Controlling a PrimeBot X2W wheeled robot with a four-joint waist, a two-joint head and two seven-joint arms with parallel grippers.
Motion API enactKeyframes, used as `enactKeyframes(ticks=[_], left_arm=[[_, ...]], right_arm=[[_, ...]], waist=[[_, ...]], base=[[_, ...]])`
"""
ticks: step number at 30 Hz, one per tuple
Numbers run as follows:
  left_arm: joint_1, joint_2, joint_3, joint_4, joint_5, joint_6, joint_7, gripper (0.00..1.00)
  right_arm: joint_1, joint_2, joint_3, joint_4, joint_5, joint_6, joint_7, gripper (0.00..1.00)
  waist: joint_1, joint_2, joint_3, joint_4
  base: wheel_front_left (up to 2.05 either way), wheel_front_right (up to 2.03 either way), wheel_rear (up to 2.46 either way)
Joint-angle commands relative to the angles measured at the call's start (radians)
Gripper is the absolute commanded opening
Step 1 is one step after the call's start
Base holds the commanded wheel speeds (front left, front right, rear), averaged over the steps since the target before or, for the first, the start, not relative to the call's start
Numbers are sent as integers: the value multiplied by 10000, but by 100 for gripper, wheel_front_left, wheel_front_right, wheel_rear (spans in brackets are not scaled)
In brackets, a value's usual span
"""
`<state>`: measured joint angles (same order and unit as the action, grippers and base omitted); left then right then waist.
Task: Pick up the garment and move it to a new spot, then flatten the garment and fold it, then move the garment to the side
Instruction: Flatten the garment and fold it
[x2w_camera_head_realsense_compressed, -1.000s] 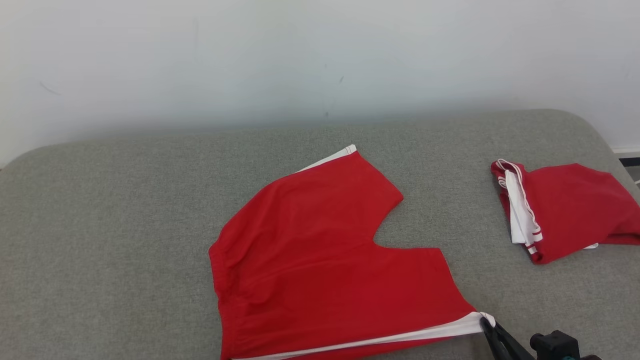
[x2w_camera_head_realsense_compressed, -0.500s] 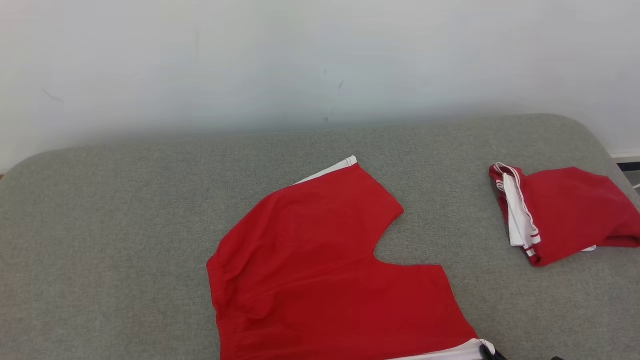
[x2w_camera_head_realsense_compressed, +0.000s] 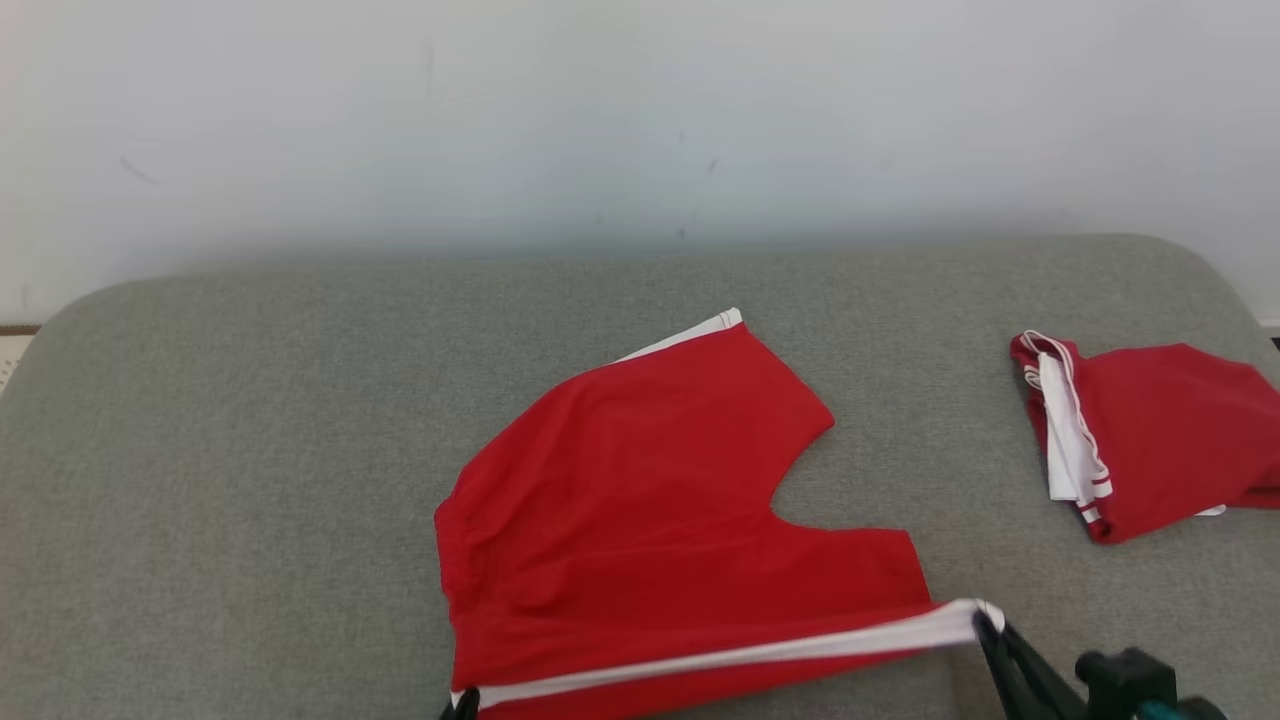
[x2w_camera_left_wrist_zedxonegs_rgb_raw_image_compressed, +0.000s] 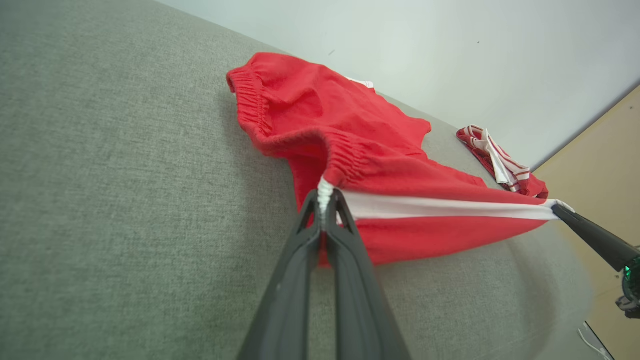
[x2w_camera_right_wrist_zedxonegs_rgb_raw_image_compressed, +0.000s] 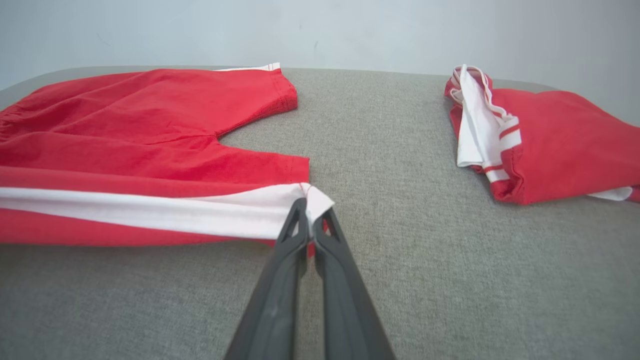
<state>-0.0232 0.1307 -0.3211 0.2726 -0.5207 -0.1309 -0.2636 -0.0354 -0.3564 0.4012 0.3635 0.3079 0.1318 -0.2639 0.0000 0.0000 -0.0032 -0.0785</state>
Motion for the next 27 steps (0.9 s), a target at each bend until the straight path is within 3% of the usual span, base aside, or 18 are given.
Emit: enactKeyframes(ticks=[1,10,27], left_arm=[[-132,78,105,-125,47,12,-7,0],[-1108,-264,495,-680,-49,11,-7,0],[-4117,-729,714,-217,235,18,-7,0]], right_arm=[[-282,-47,-69,-5,-114,-22,6,0],[-2434,90,-472,355,-433,-22,8,0],[-7042,-728,-48,2394,-1017,-24,8,0]], waist=[[0,0,103,119],[0,0,853,671],[0,0,3559,1933]], base=[[0,0,0],[0,0,0],[0,0,0]])
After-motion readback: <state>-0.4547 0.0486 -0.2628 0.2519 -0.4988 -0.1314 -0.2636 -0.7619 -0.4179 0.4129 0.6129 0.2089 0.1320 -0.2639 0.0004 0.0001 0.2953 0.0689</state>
